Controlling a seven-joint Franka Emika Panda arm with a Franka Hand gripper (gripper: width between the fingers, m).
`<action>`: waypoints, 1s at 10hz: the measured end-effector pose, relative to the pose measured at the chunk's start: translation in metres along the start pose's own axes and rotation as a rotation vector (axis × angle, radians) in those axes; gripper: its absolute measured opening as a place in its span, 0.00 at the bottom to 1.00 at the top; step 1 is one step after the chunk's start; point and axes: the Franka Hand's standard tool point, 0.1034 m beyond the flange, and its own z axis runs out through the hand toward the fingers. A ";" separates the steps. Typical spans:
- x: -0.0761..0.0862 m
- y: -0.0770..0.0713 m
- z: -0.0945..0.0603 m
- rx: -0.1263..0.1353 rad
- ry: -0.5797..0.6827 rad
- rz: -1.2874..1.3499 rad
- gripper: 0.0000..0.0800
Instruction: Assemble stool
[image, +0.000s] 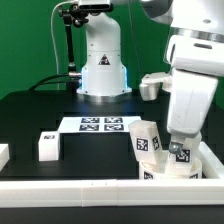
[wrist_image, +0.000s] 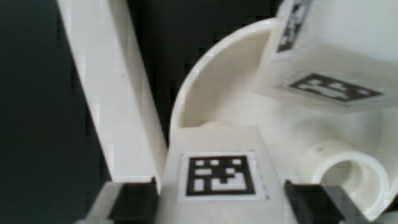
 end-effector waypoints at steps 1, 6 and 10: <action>0.000 0.000 0.000 0.000 0.000 0.042 0.43; -0.004 0.001 0.000 0.017 0.014 0.385 0.43; -0.004 0.001 0.001 0.048 0.033 0.687 0.43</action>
Offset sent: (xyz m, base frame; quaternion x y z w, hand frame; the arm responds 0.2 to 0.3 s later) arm 0.0000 0.0000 0.0000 0.0000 0.0000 0.1938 0.9810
